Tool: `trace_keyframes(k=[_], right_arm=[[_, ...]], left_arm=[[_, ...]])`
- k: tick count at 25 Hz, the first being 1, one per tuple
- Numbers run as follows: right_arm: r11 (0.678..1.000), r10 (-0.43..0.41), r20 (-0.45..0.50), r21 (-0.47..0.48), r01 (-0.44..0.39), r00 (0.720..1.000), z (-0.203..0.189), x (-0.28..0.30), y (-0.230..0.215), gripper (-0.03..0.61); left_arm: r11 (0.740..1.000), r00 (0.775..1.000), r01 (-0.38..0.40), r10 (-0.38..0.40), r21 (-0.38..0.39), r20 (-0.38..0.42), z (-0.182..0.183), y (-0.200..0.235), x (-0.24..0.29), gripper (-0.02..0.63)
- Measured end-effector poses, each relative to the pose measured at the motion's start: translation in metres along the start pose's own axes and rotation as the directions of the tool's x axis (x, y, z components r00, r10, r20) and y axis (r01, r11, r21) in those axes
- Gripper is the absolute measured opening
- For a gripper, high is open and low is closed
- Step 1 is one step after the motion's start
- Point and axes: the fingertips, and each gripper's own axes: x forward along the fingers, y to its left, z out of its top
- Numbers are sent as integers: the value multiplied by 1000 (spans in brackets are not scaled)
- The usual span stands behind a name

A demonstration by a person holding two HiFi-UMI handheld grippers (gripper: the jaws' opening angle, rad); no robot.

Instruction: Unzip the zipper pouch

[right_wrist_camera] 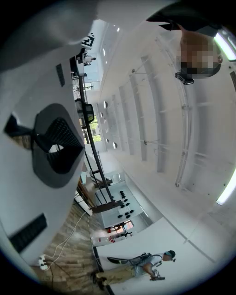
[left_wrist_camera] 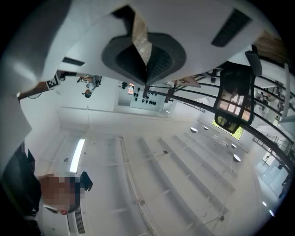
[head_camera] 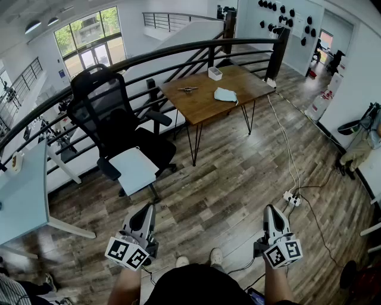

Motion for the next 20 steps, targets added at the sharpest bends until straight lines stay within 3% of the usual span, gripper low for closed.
trace_keyframes(k=[15, 20], right_arm=[[1000, 5, -62, -20, -6, 998, -31, 2, 40, -8], [1000, -6, -39, -30, 4, 999, -29, 8, 49, -6]], left_arm=[[998, 998, 32, -29, 54, -56, -1, 17, -19, 14], [998, 997, 48, -45, 48, -57, -1, 25, -20, 14]])
